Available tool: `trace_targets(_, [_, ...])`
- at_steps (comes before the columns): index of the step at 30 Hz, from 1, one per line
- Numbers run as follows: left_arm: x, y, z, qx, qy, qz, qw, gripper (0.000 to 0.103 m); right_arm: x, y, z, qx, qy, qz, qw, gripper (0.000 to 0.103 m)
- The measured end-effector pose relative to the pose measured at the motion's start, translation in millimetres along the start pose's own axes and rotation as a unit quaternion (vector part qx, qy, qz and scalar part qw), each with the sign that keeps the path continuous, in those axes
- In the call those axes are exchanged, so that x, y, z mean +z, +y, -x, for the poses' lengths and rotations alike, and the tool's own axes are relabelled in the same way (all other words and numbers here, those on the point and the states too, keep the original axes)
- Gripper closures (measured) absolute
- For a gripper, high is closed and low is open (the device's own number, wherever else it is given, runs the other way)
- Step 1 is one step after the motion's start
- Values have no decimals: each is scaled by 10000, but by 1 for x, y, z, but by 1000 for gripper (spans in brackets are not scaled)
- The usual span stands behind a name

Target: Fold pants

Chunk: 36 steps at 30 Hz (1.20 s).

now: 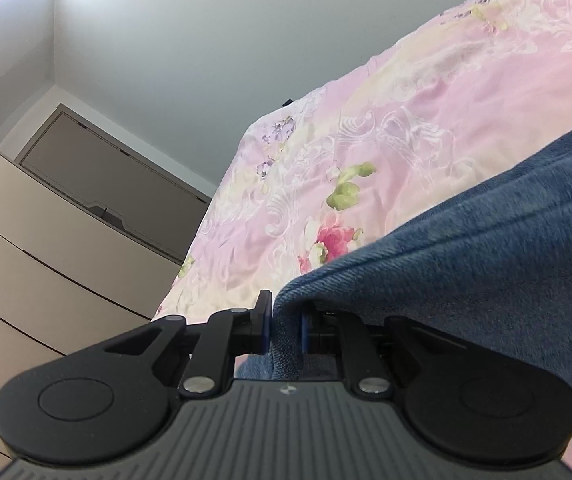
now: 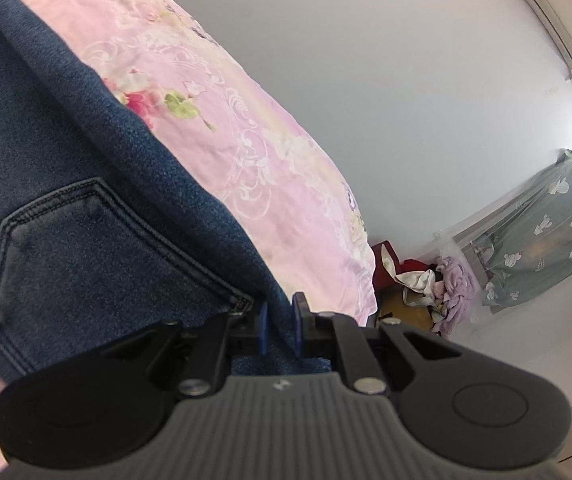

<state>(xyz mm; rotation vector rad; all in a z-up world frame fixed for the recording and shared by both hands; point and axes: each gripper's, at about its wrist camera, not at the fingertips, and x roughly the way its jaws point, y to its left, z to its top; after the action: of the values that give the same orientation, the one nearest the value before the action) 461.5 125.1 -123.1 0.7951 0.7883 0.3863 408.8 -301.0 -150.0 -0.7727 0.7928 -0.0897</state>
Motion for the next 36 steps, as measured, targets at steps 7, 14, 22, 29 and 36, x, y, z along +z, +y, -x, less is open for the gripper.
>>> trace_targets(7, [37,-41,-58,-10,396,-336,9987,88,23,12,-85,243,446,-105,9987,97])
trace_targets(14, [52,-65,-98,-99,619,-205,9978,88,22,21,-133,413,634,-302,9967,97])
trace_targets(22, [65,-78,-118,-211,825,-346,9958,86,34,9,-155,714,923,-367,9925,96])
trace_targets(29, [49,-88,-120,27,675,-607,9959,60,32,6,-161,778,950,-552,9909,93])
trace_targets(36, [31,-21,-93,-728,301,232,9966,37,29,-8,-132,414,751,-981,9915,50])
